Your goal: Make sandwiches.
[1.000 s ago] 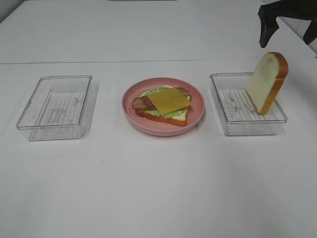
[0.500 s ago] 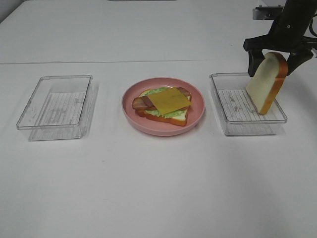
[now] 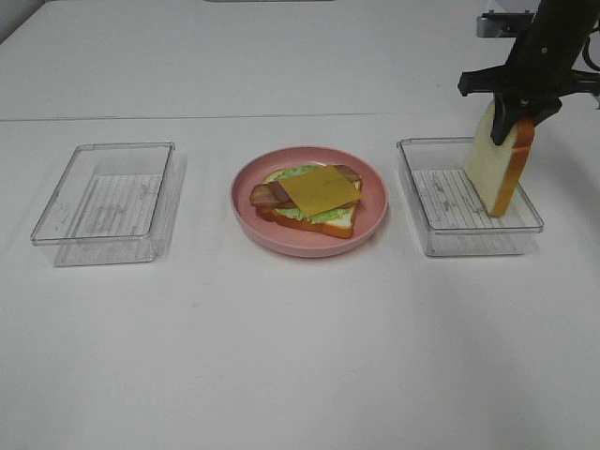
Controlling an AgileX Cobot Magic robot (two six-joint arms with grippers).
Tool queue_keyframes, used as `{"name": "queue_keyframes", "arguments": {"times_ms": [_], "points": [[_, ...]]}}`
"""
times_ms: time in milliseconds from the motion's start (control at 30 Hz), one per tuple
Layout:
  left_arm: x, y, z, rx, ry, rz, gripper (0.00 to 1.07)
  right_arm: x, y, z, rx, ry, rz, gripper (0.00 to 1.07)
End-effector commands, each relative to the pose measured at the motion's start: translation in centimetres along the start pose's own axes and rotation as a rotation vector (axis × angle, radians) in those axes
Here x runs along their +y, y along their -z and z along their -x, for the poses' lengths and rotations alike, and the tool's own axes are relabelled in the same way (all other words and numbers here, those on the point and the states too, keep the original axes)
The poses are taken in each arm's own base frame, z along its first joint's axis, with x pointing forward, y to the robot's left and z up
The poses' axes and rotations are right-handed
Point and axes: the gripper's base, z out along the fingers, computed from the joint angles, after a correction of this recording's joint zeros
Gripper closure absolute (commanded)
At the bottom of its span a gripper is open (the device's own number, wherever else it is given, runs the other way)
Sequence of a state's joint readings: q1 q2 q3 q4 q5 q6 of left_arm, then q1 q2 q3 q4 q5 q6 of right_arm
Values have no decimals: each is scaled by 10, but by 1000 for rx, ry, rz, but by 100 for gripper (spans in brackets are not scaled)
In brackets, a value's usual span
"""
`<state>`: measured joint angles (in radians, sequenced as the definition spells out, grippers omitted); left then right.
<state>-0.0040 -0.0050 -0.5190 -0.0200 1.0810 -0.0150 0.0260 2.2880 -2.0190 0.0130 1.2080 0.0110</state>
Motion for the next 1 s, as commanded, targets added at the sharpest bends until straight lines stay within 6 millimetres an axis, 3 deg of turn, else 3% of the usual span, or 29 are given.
{"name": "queue_keyframes", "arguments": {"times_ms": [33,67,200,300,533,567,633,700,800,833,900,933,967,1000], "points": [[0,1,-1,-19,7,-2,13,2,21,-6,-1,6,24,107],[0,1,-1,-19,7,-2,13,3,35,-8,-28,6,31,107],[0,1,-1,-19,7,-2,13,4,54,-11,-71,5,41,107],[0,1,-1,-19,7,-2,13,10,82,-17,-131,-3,104,107],[0,1,-1,-19,7,-2,13,34,97,-23,-160,48,124,107],[0,1,-1,-19,7,-2,13,50,97,-25,-157,88,121,107],[0,1,-1,-19,7,-2,13,57,97,-26,-156,103,125,107],[0,1,-1,-19,7,-2,13,100,95,-33,-153,199,141,107],[0,1,-1,-19,7,-2,13,112,96,-35,-161,225,146,107],[0,1,-1,-19,7,-2,13,132,94,-39,-172,273,159,107],[0,1,-1,-19,7,-2,13,143,94,-41,-179,295,169,107],[0,1,-1,-19,7,-2,13,160,93,-45,-195,330,186,107],[0,1,-1,-19,7,-2,13,160,93,-45,-195,330,186,107],[0,1,-1,-19,7,-2,13,176,92,-49,-206,359,207,107]]}}
